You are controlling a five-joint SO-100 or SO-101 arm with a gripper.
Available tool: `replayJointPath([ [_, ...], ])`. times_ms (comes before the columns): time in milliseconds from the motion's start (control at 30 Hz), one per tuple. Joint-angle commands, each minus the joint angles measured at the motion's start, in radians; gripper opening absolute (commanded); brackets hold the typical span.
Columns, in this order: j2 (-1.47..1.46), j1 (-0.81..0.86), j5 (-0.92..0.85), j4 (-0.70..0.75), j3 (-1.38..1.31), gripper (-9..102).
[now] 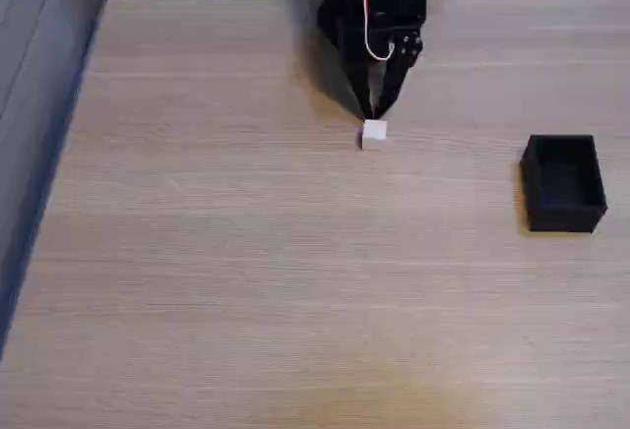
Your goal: Pick a white block and place it in the black box.
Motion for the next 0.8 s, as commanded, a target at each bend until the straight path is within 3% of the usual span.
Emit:
replayJointPath([
  [0, 0.006, 0.023, 0.002, 0.003, 0.015, 0],
  [767, 0.006, 0.018, 0.003, 0.003, 0.015, 0],
])
